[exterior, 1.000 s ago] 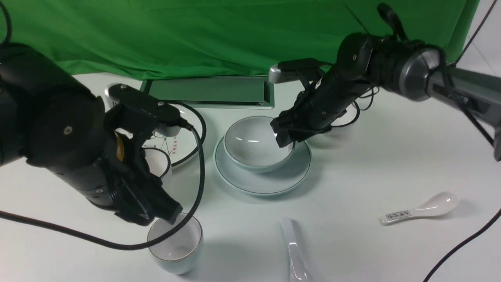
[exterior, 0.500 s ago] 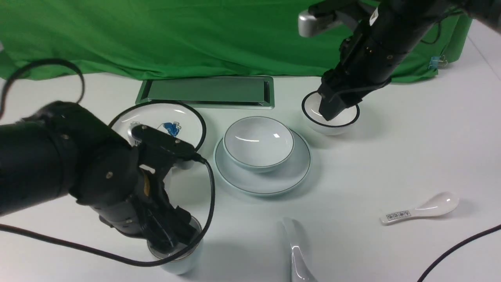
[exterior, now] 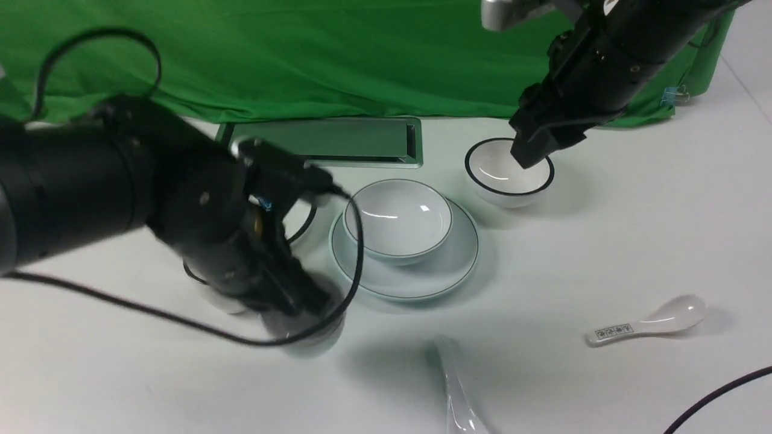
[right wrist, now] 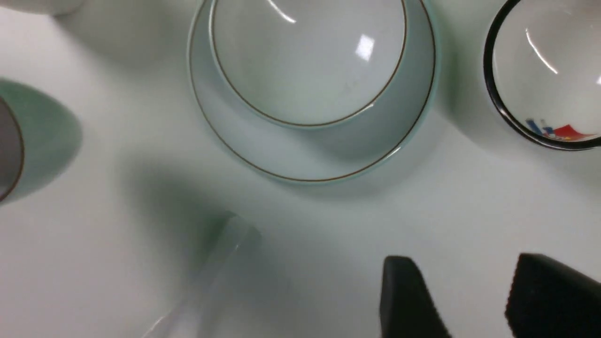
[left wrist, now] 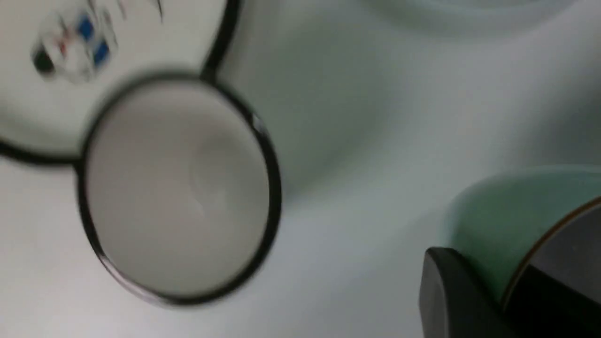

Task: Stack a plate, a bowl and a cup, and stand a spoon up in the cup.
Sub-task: Use the left arm to put the blue teacup into the blue rice bowl in the middle

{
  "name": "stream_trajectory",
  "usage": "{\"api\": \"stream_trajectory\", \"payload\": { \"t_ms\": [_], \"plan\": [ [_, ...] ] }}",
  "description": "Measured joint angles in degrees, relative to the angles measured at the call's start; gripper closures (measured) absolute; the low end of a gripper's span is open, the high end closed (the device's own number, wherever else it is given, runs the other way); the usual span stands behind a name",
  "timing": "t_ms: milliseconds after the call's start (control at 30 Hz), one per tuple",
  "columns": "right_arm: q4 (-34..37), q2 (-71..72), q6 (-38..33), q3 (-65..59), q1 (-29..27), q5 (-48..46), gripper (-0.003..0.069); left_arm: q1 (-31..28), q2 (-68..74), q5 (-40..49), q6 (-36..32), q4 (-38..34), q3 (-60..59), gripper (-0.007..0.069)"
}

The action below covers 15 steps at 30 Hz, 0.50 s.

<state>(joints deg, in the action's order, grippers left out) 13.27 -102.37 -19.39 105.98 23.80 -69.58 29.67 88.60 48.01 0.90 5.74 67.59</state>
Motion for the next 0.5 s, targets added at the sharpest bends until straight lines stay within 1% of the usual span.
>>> {"api": "stream_trajectory", "payload": {
  "t_ms": [167, 233, 300, 333, 367, 400, 500],
  "plan": [
    [0.1, 4.6, 0.0, -2.2, 0.0, 0.0, 0.0322, -1.8, 6.5, 2.8, -7.1, -5.7, 16.9, 0.0628],
    [0.2, 6.7, 0.0, -4.5, 0.0, 0.0, 0.0322, -3.7, 13.2, 5.7, -10.4, -9.9, 25.5, 0.0628],
    [0.2, 8.1, 0.0, -6.8, 0.0, 0.0, 0.0322, -5.0, 18.4, 8.1, -12.0, -12.5, 31.6, 0.0628],
    [0.2, 9.2, 0.0, -8.6, 0.0, 0.0, 0.0322, -5.9, 22.3, 9.8, -12.8, -13.9, 36.5, 0.0628],
    [0.2, 9.2, 0.0, -8.9, 0.0, 0.0, 0.0322, -5.9, 22.9, 10.1, -12.9, -13.9, 36.5, 0.0628],
    [0.2, 10.3, 0.0, -11.8, 0.0, 0.0, 0.0322, -6.5, 28.5, 13.0, -13.4, -14.3, 43.0, 0.0628],
    [0.2, 11.0, 0.0, -15.9, 0.0, 0.1, 0.0322, -6.8, 34.7, 16.5, -13.4, -13.8, 49.5, 0.0628]
  ]
}}
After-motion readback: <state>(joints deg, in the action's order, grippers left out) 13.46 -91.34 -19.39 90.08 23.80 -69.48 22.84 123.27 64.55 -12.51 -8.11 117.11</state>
